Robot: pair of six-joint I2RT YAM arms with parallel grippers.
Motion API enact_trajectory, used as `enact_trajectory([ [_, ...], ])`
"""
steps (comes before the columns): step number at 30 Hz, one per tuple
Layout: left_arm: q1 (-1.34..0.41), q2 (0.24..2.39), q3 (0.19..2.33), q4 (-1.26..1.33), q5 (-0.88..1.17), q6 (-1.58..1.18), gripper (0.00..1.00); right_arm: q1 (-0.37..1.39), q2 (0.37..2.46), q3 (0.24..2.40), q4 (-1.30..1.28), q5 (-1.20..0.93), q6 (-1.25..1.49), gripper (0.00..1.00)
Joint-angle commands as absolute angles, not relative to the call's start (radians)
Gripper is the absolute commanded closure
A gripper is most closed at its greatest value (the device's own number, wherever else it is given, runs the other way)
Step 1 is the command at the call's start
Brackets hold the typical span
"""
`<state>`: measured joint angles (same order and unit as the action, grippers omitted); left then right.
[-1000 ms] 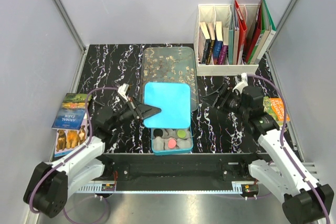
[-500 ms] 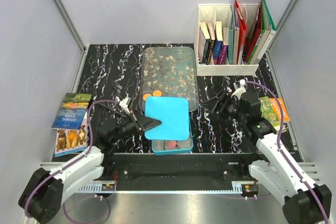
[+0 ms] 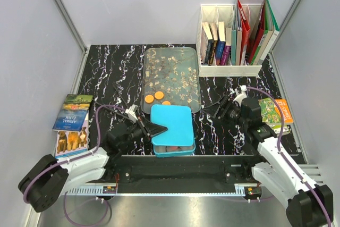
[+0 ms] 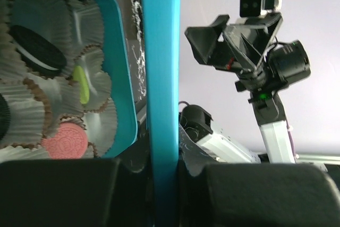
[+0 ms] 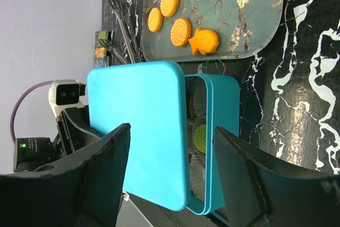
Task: Pack the cookies
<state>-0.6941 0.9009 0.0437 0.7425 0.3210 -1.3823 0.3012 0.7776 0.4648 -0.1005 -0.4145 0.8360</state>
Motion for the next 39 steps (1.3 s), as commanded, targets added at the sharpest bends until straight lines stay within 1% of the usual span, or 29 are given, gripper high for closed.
enact_trajectory([
  [1, -0.718, 0.946, 0.028, 0.89, 0.227, -1.391, 1.0, 0.307, 0.788, 0.44, -0.028, -0.448, 0.845, 0.29],
  [6, -0.742, 0.969, 0.012, 0.897, 0.161, -1.387, 1.0, 0.307, 0.798, 0.423, -0.009, -0.448, 0.847, 0.29],
  [14, -0.785, 1.028, 0.021, 0.972, 0.117, -1.381, 1.0, 0.307, 0.845, 0.405, 0.041, -0.48, 0.842, 0.29],
  [21, -0.853, 1.173, 0.003, 1.158, 0.104, -1.436, 1.0, 0.307, 0.896, 0.384, 0.093, -0.503, 0.842, 0.3],
  [22, -0.859, 1.183, -0.026, 1.201, 0.098, -1.442, 1.0, 0.307, 0.9, 0.38, 0.1, -0.505, 0.844, 0.3],
  [26, -0.884, 1.186, -0.052, 1.21, 0.08, -1.456, 1.0, 0.307, 0.923, 0.365, 0.13, -0.518, 0.851, 0.3],
  [29, -0.885, 1.14, -0.075, 1.169, 0.057, -1.459, 1.0, 0.307, 0.934, 0.353, 0.156, -0.535, 0.859, 0.31],
  [31, -0.885, 1.071, -0.077, 1.08, 0.038, -1.448, 1.0, 0.308, 0.94, 0.345, 0.173, -0.546, 0.864, 0.32],
  [36, -0.887, 0.881, -0.055, 0.812, 0.003, -1.396, 1.0, 0.308, 0.951, 0.328, 0.244, -0.581, 0.899, 0.38],
  [39, -0.887, 0.81, -0.057, 0.706, -0.038, -1.385, 1.0, 0.313, 0.954, 0.336, 0.258, -0.591, 0.908, 0.38],
])
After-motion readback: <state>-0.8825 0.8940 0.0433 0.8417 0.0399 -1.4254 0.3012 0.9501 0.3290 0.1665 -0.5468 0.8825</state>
